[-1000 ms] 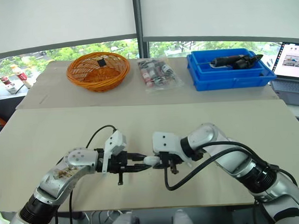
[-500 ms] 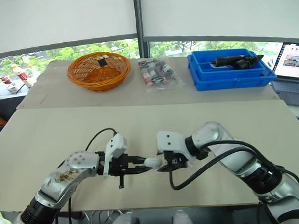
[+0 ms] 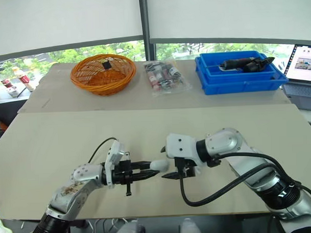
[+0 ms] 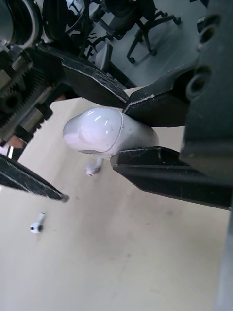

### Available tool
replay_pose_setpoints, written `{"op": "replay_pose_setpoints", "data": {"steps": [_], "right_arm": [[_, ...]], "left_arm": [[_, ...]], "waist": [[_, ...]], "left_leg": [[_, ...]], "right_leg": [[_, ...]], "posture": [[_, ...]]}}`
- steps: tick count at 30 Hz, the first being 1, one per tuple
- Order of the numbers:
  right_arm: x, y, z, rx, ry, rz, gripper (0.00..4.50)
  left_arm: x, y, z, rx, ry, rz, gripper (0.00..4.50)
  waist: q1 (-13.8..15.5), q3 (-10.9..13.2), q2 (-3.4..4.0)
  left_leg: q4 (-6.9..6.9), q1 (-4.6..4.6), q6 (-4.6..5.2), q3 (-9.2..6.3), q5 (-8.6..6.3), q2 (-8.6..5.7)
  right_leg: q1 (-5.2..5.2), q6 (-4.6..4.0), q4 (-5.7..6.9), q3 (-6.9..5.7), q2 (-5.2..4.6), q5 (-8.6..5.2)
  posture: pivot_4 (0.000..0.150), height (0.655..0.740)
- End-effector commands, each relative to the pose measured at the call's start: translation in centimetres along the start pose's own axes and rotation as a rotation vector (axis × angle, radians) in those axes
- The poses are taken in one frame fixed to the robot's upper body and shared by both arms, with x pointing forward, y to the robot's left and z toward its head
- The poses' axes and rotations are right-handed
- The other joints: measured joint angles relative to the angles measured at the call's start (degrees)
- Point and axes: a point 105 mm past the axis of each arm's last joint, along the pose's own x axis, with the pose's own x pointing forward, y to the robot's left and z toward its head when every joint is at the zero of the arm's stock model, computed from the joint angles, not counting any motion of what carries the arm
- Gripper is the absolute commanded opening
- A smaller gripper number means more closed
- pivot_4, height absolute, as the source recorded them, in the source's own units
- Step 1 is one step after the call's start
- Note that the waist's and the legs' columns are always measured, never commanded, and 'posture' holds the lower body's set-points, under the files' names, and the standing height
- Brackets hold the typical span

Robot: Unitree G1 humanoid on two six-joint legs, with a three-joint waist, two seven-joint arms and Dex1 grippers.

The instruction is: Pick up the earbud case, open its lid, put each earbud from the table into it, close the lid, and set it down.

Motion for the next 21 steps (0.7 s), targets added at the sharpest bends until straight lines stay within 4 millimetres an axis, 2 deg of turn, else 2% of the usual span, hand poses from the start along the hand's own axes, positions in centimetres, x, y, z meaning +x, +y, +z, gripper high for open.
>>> {"op": "replay_pose_setpoints", "data": {"steps": [1,13,18,21], "right_arm": [[-0.3,-1.1,0.6,-0.026,-0.004,-0.047,4.19],[-1.4,-2.5,1.9,0.011,-0.038,-0.061,4.19],[-1.5,-2.2,2.0,0.027,-0.047,-0.053,4.19],[-2.4,-1.2,2.2,0.046,-0.074,-0.023,4.19]], "left_arm": [[0.3,-0.6,0.5,0.083,0.006,-0.050,0.55],[-0.3,-0.7,-0.7,0.167,0.072,-0.059,0.55],[-0.4,-0.5,-0.7,0.165,0.068,-0.046,0.55],[-0.7,0.2,-0.6,0.137,0.049,0.011,0.55]], "waist": [[-0.08,0.00,0.00],[-0.09,0.00,0.00],[-0.13,0.00,0.00],[0.02,0.00,0.00]], "left_leg": [[0.00,0.00,0.00,0.00,0.00,0.00],[-0.02,0.01,0.00,0.00,0.00,0.00],[-0.02,0.01,0.00,0.01,0.00,0.02],[-0.02,0.00,0.00,0.01,0.00,0.01]], "right_leg": [[0.00,0.00,0.00,0.00,0.01,0.00],[-0.01,0.00,0.01,0.00,0.02,0.00],[-0.01,0.00,0.01,-0.01,0.03,0.00],[-0.02,0.00,0.01,-0.01,0.02,0.00]], "posture": [[0.150,0.7400],[0.150,0.7400],[0.150,0.7400],[0.150,0.7400]]}}
